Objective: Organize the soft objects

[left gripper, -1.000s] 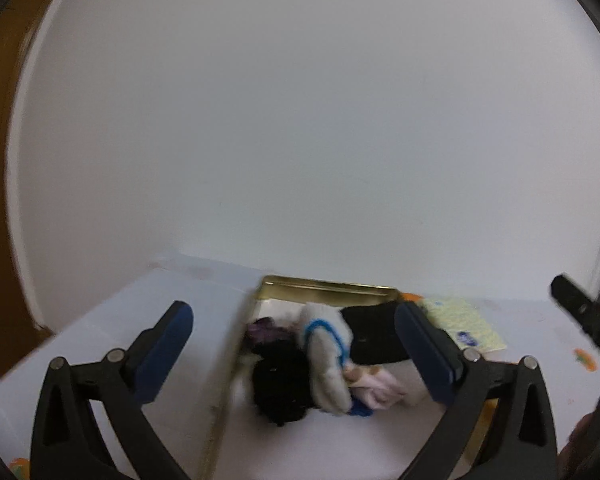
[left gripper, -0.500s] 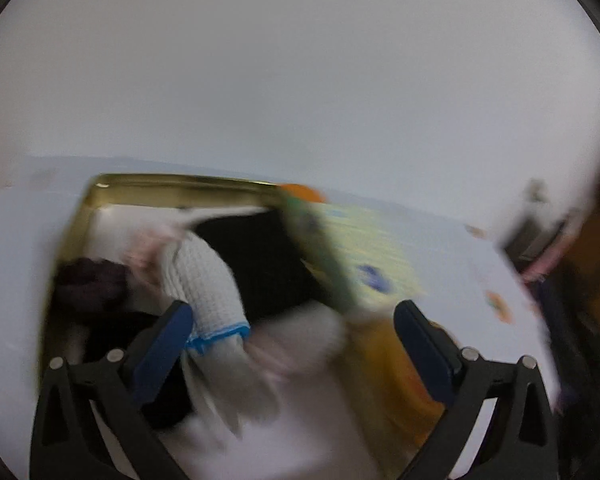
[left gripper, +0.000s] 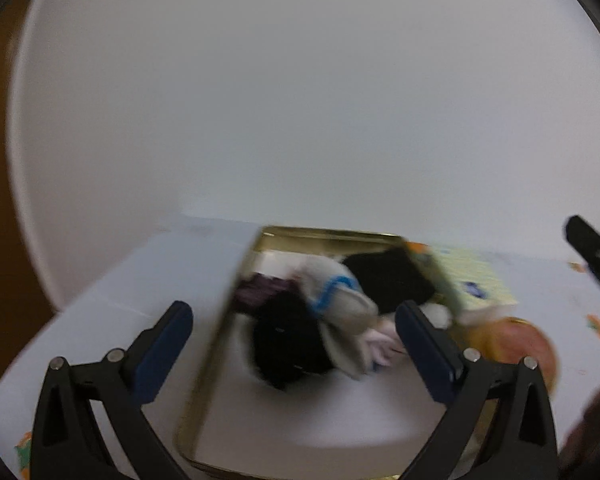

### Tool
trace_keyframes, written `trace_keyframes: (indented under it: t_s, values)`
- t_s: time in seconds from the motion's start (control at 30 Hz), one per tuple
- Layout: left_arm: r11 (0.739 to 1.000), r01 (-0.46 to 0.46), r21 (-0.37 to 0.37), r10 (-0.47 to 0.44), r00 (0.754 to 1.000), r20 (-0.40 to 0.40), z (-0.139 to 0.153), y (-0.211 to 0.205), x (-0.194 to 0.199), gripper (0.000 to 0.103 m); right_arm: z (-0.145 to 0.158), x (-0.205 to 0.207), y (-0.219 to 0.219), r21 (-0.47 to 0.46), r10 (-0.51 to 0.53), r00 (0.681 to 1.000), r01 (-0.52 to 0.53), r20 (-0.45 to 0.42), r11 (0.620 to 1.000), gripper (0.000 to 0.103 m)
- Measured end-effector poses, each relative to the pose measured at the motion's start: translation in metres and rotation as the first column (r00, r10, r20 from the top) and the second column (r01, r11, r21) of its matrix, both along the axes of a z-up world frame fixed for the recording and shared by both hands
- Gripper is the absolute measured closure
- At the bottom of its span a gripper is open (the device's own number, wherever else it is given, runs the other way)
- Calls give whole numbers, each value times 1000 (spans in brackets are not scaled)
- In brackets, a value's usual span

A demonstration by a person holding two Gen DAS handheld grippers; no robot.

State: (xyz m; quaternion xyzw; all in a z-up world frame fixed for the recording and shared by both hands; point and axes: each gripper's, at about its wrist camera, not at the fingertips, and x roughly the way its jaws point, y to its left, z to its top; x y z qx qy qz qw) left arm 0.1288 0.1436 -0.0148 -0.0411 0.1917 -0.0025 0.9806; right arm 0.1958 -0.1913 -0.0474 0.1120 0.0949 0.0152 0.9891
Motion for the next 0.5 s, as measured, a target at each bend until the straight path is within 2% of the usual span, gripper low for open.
trace_keyframes:
  t_s: [0.1, 0.33, 0.5]
  values:
    - [997, -64, 43, 63, 998, 29, 2, -1, -5, 0, -2, -2, 14, -52, 39, 999, -38, 9, 998, 22]
    - [994, -81, 69, 77, 995, 66, 3, -4, -10, 0, -6, -6, 32, -131, 72, 997, -67, 31, 989, 21]
    - [994, -86, 69, 80, 993, 91, 4, -9, -14, 0, -7, -11, 28, -127, 45, 997, -38, 54, 991, 21]
